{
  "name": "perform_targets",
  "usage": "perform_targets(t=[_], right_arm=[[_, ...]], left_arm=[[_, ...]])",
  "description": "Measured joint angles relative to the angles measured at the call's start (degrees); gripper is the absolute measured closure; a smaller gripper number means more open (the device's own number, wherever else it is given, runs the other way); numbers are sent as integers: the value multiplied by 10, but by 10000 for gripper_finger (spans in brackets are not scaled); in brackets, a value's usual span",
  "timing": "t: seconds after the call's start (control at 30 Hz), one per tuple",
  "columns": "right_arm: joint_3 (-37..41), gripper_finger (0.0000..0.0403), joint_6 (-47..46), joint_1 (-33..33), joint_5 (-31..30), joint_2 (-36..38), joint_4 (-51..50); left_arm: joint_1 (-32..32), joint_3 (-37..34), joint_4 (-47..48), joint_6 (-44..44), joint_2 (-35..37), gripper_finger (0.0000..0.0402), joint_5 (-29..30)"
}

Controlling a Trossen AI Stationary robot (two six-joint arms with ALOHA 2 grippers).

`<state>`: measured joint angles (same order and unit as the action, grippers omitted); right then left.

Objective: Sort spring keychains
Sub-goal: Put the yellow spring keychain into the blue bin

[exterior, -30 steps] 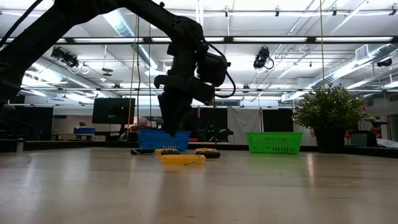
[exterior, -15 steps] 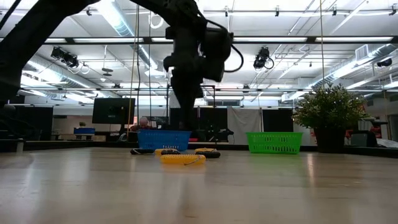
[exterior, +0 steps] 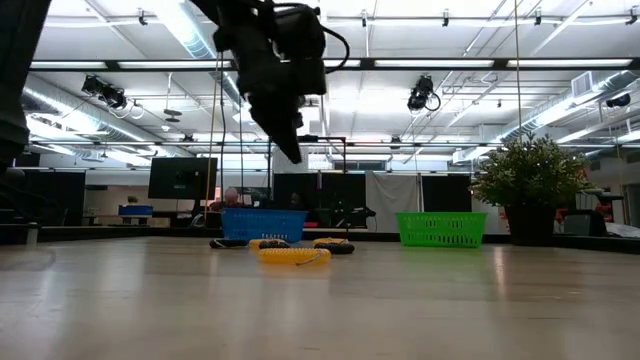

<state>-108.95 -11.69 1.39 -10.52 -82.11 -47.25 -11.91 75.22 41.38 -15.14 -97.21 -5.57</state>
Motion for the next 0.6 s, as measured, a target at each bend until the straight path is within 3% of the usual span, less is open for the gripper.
perform_targets(t=[0.23, 0.6], right_arm=[[0, 266, 2, 0, 0, 0, 13], [0, 266, 2, 0, 0, 0, 14]], left_arm=[[6, -20, 107, -131, -15, 361, 28], [11, -76, 38, -239, -22, 242, 23]])
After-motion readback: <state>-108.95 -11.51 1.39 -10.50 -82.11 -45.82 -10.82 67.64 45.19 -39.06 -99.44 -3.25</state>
